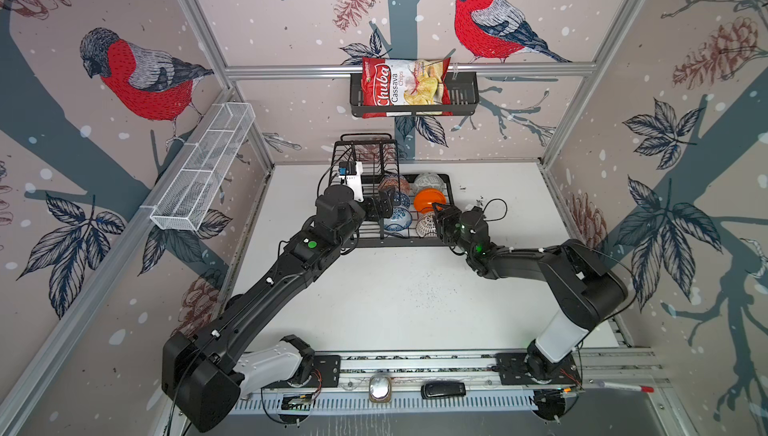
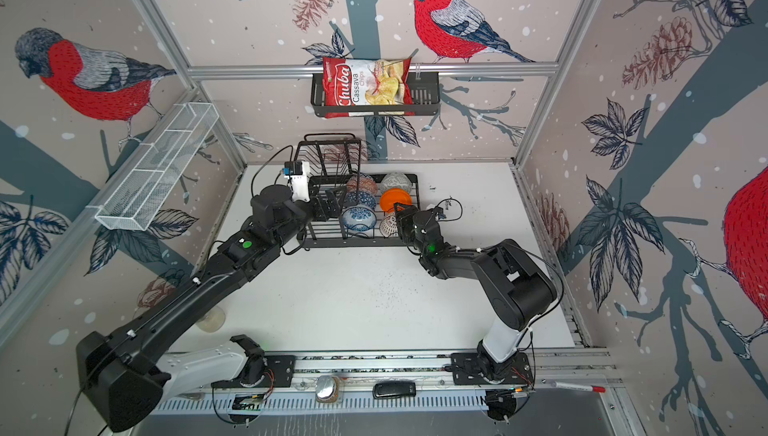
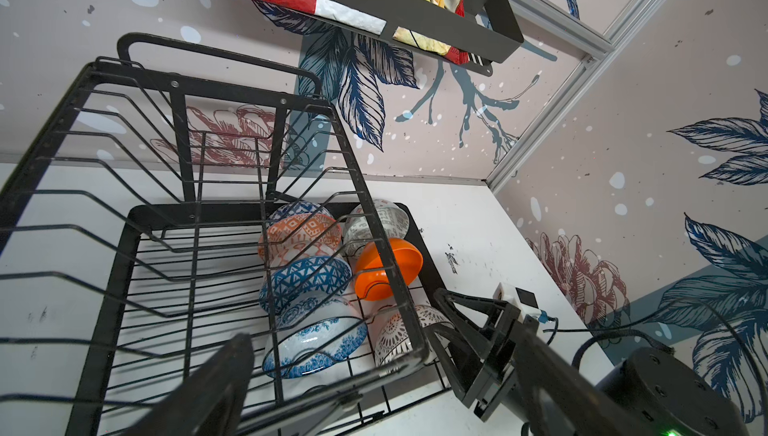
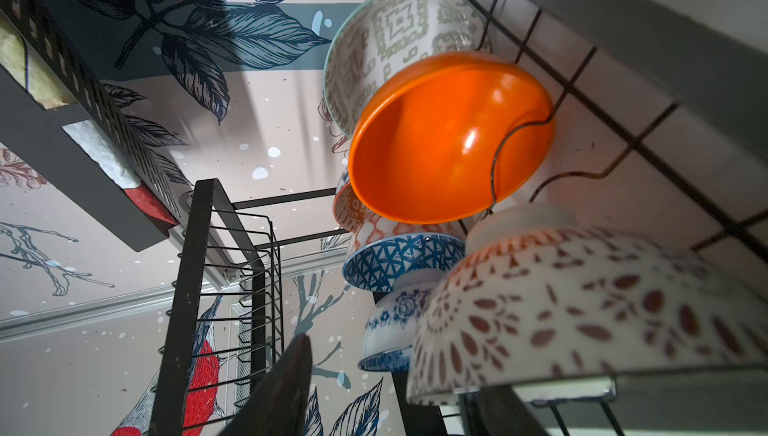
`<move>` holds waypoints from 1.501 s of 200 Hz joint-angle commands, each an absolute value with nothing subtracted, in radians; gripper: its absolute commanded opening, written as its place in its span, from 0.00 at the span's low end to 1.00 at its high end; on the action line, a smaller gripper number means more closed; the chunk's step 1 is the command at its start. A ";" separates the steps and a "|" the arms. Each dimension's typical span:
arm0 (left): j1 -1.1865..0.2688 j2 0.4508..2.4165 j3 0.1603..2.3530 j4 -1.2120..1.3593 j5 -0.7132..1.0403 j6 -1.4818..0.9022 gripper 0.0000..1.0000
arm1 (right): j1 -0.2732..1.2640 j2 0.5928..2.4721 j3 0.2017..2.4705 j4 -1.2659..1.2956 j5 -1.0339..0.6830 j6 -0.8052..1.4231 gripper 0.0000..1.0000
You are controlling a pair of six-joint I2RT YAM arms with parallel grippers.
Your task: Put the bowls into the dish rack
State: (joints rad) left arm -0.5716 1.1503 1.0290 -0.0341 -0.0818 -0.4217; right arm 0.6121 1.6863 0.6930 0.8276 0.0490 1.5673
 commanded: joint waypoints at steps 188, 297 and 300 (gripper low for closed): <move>-0.072 1.113 0.587 0.314 -0.588 -0.325 0.98 | 0.040 1.136 0.803 -0.032 0.312 0.712 1.00; -0.059 1.387 0.233 1.129 -0.422 -0.079 0.99 | 0.112 1.309 0.303 0.915 0.519 0.150 1.00; -0.047 1.395 0.226 1.147 -0.399 -0.089 0.99 | 0.119 1.314 0.288 0.953 0.524 0.134 1.00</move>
State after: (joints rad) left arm -0.0643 1.3746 0.2607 0.8955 -0.4881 -0.1478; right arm 0.0795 1.2633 0.3485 0.6460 0.4873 0.2840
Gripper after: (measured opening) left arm 0.990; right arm 0.997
